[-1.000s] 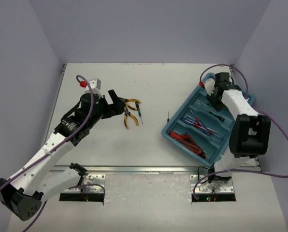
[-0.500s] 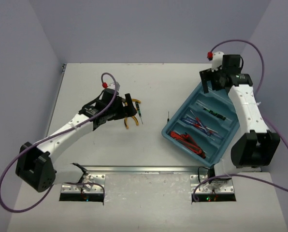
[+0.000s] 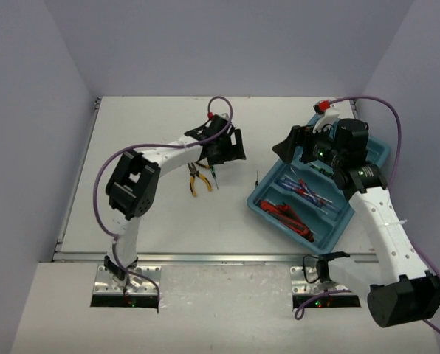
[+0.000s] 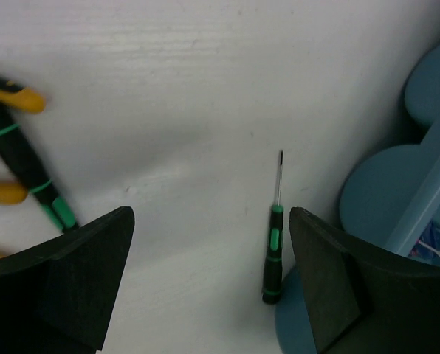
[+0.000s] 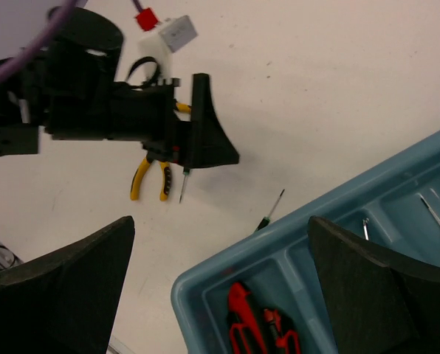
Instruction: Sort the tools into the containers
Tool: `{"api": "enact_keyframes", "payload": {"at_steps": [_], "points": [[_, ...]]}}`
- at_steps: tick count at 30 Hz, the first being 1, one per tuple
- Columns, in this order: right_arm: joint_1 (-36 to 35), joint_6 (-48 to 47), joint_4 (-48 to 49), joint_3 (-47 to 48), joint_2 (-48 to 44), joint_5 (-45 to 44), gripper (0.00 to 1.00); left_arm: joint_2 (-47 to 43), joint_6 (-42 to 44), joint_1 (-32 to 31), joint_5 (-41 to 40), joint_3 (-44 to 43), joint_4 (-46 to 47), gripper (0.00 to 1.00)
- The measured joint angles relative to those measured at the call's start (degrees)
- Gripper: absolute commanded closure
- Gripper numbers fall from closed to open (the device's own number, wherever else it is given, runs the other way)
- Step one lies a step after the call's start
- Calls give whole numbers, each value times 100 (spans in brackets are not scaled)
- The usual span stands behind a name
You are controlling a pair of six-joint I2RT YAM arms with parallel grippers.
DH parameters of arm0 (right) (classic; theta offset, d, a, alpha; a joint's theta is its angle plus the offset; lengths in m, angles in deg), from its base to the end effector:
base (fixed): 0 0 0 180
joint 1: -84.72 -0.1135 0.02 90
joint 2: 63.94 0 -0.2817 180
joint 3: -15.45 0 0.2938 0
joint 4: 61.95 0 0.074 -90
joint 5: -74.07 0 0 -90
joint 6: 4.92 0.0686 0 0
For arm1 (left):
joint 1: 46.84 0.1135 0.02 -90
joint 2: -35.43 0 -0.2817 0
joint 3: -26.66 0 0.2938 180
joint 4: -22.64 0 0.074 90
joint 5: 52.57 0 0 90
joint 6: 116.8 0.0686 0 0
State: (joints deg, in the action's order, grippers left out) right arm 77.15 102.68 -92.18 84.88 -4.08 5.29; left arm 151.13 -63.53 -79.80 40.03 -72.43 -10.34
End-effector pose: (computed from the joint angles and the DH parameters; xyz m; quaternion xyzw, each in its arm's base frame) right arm 0.2915 0.0638 0.3573 -0.0337 0.8144 0.2696 0.5127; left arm 0.4313 -0.2834 0.1748 -0.0230 0.9380 -0.2148 0.2712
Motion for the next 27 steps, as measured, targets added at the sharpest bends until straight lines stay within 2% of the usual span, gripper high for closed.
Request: {"api": "enact_keyframes", "payload": {"at_steps": [7, 16, 22, 27], "points": [[-130, 141, 217, -8, 26, 4, 1, 1124, -53, -358, 48, -945, -260, 29], [-170, 191, 251, -8, 150, 32, 1, 1390, -123, -659, -181, -1552, -560, 30], [-195, 183, 254, -8, 149, 25, 1, 1703, -70, -830, -580, -1957, -786, 38], [-200, 148, 258, -8, 150, 23, 1, 1830, 47, -964, -607, -2103, -909, 38]]}}
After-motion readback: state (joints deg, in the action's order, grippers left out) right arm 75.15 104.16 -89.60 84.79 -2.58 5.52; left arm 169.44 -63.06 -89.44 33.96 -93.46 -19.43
